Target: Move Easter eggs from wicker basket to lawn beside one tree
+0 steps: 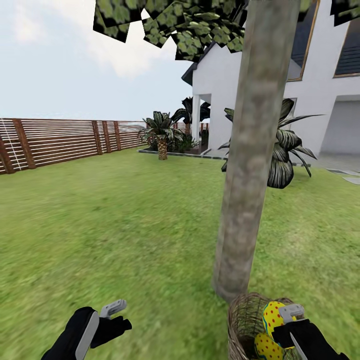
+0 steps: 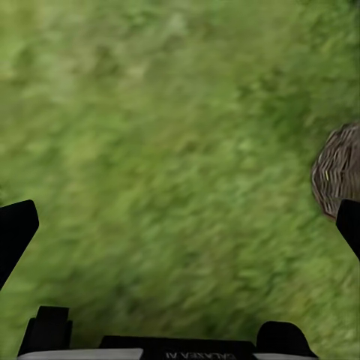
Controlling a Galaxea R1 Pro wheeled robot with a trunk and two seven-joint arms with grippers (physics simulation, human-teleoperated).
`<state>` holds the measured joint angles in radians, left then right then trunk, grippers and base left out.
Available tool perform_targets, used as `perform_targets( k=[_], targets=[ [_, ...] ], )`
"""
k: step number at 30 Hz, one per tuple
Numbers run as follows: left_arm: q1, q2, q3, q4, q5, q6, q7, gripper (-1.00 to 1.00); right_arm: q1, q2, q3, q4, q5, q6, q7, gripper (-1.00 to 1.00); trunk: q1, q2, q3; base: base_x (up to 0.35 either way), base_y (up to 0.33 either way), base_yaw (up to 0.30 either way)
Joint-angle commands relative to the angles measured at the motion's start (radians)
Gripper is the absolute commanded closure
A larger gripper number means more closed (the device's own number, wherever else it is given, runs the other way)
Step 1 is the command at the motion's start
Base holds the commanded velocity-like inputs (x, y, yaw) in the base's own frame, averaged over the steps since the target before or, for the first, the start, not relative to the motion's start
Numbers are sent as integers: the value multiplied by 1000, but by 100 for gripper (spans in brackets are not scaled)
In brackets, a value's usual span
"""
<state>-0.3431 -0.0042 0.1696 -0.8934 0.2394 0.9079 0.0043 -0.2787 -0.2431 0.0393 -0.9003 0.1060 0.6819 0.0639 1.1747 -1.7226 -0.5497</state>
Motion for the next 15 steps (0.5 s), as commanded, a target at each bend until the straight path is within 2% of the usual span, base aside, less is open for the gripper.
perform_targets(
  k=[1,15],
  targets=[
    [-1,0,2,-1,4,5,0,-100,-1,-1,3,-1,10,5,7,100,-4,7,2,0,0,0],
    [0,1,3,-1,3,5,0,-100,-1,-1,3,0,10,5,7,100,-58,105,46,0,0,0]
  ],
)
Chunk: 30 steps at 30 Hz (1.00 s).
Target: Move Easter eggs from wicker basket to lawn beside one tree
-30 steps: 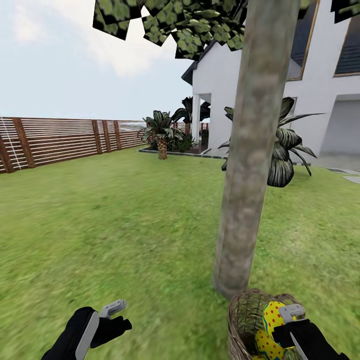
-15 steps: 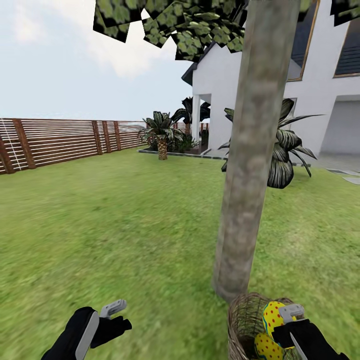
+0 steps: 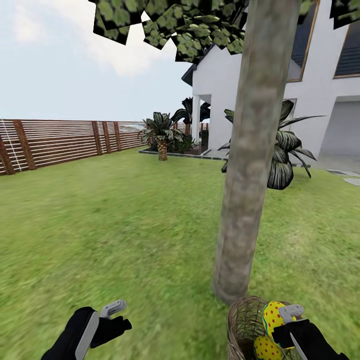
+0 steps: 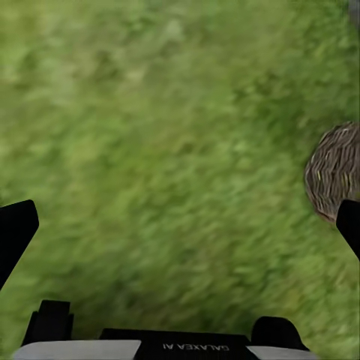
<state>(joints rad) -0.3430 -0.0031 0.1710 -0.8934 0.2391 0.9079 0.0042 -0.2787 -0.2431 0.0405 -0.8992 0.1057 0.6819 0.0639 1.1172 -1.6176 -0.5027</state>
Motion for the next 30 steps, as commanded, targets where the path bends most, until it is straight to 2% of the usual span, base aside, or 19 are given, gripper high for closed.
perform_targets(
  k=[1,7,13,30],
  targets=[
    [-1,0,2,-1,3,5,0,-100,-1,-1,2,-1,11,5,7,100,-4,7,2,0,0,0],
    [-1,-1,1,-1,2,5,1,-100,-1,1,2,-1,11,5,7,100,-27,49,21,-19,0,0],
    [-1,-2,1,-1,3,4,1,-100,-1,1,2,-1,11,5,7,100,-50,91,40,-251,0,0],
    [-1,-2,1,-1,3,3,2,-100,-1,2,1,-1,6,5,7,100,-115,210,93,-6,0,-3]
  ],
)
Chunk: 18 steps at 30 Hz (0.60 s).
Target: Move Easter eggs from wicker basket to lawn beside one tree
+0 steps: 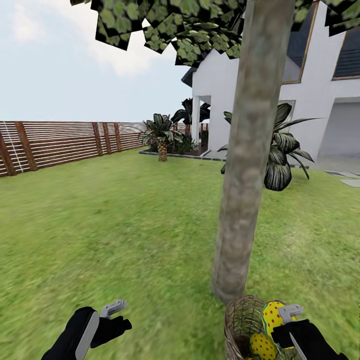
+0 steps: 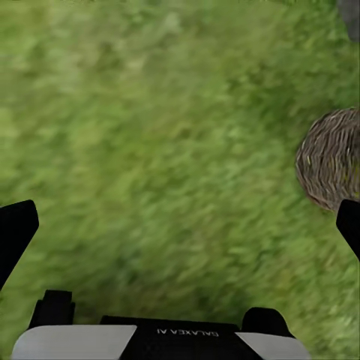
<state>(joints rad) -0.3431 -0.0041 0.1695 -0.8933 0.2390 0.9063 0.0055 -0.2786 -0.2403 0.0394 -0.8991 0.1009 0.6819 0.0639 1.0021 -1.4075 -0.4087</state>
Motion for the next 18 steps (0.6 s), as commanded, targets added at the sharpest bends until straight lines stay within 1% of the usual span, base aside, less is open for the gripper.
perform_targets(
  k=[1,10,18],
  targets=[
    [-1,0,2,-1,3,5,1,-100,-1,-1,2,-1,9,5,7,100,-4,7,2,0,0,-164],
    [-1,0,2,-1,3,5,1,-100,-1,-1,4,-1,6,5,8,100,-38,70,34,0,0,-223],
    [0,0,2,-1,3,8,-1,-100,-1,-1,4,0,6,5,8,100,-38,70,39,0,0,-255]
  ],
)
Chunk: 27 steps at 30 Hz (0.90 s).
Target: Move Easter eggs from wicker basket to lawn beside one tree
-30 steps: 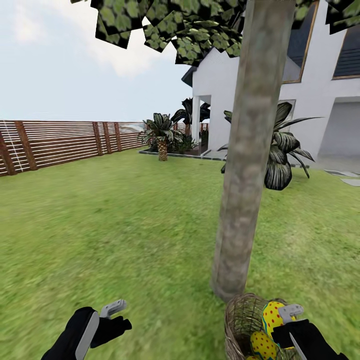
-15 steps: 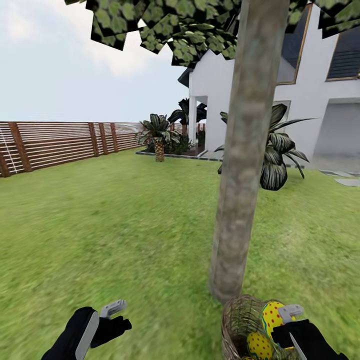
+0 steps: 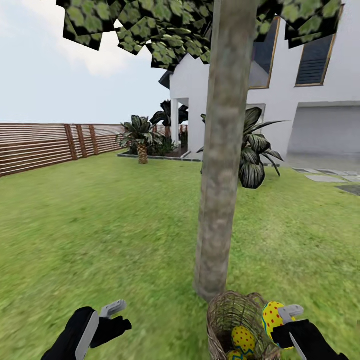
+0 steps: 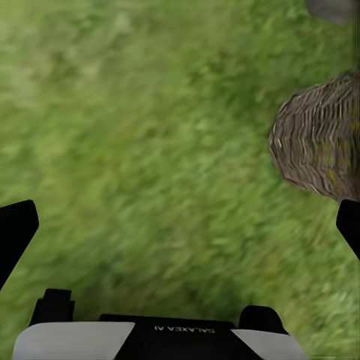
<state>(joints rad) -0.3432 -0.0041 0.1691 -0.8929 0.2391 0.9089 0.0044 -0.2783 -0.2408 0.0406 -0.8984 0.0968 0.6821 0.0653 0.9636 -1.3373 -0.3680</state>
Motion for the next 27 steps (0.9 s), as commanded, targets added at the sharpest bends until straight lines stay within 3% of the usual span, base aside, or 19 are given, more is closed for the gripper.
perform_targets(
  k=[1,21,24,27],
  targets=[
    [0,0,3,-1,4,5,0,-100,-1,0,2,-1,11,5,7,100,0,-1,0,0,0,-257],
    [0,0,3,-1,5,2,0,-100,-1,-5,-14,-4,7,5,7,100,0,-1,14,0,0,-258],
    [0,0,5,-1,5,2,0,-100,-1,-8,-110,-2,7,-3,7,100,0,-1,16,0,0,-266],
    [0,0,6,0,5,2,0,-100,-1,-27,-149,-8,6,-5,7,100,0,-1,17,0,0,-277]
  ],
)
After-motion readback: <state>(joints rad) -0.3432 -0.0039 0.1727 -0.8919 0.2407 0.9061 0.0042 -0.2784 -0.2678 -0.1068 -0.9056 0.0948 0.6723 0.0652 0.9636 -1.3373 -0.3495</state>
